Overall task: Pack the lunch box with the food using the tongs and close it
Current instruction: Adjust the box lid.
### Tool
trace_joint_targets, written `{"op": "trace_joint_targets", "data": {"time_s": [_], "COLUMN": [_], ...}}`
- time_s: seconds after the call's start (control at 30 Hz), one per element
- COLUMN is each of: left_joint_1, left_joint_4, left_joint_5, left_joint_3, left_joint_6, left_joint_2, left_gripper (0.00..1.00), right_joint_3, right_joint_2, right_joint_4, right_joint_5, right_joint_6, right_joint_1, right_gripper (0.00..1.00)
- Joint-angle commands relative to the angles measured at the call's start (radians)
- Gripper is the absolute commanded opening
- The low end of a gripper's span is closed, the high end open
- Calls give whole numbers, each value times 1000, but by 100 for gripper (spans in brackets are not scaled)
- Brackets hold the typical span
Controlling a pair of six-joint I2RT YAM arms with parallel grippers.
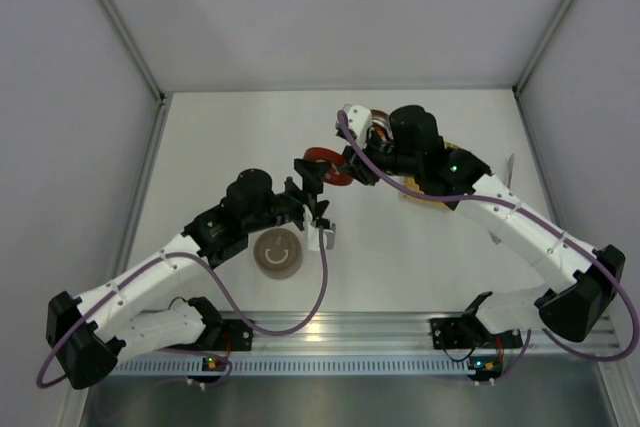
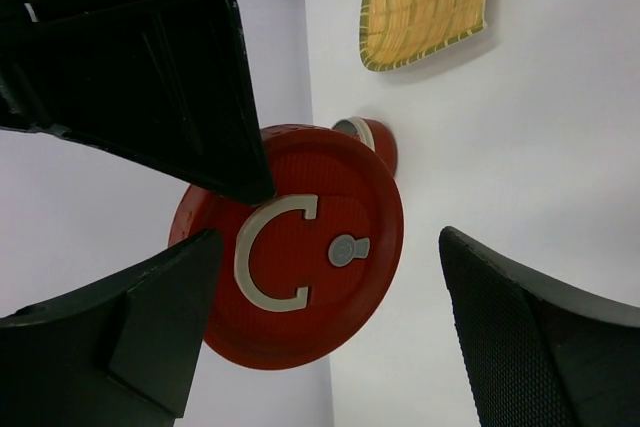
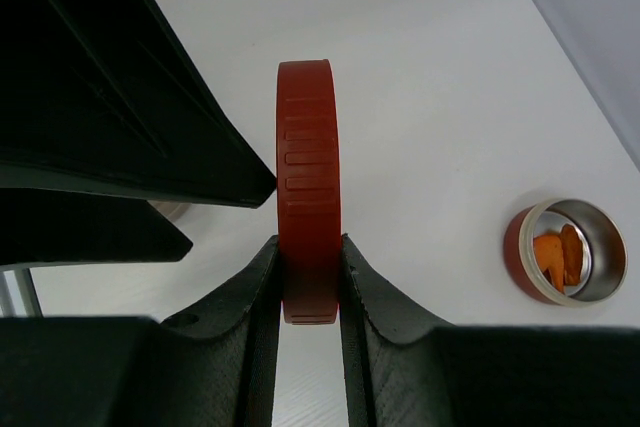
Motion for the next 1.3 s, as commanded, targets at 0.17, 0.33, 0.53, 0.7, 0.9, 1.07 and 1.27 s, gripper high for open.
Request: {"op": "trace_joint_targets", "data": {"time_s": [0.17, 0.33, 0.53, 0.7, 0.9, 1.07, 1.27], "left_joint_1": [-6, -6, -6, -5, -6, -8, -21], "left_joint_4": [22, 22, 16, -57, -140, -234, -135], "left_joint_5": [-23, -38, -66, -42, 6, 69, 14], "left_joint_3": [12, 20, 21, 52, 88, 118, 107], "left_joint_6": [28, 33, 45, 42, 36, 10, -84], "left_joint_2": [36, 47, 52, 62, 58, 33, 6], "left_gripper": [93, 92, 91, 86, 69, 57, 66], "right_joint_3": [31, 19, -7, -7, -1, 0, 19], "right_joint_2": [-49, -60, -81, -89, -91, -81, -68], "right_joint_4": [-36, -44, -50, -54, -56, -28, -21], "right_joint_5": [-47, -59, -54, -59, -14, 32, 16], "right_joint_6": [2, -6, -17, -20, -46, -40, -12], "right_joint_1": [32, 36, 39, 39, 38, 38, 33], "right_gripper": [0, 0, 0, 0, 0, 0, 0]}}
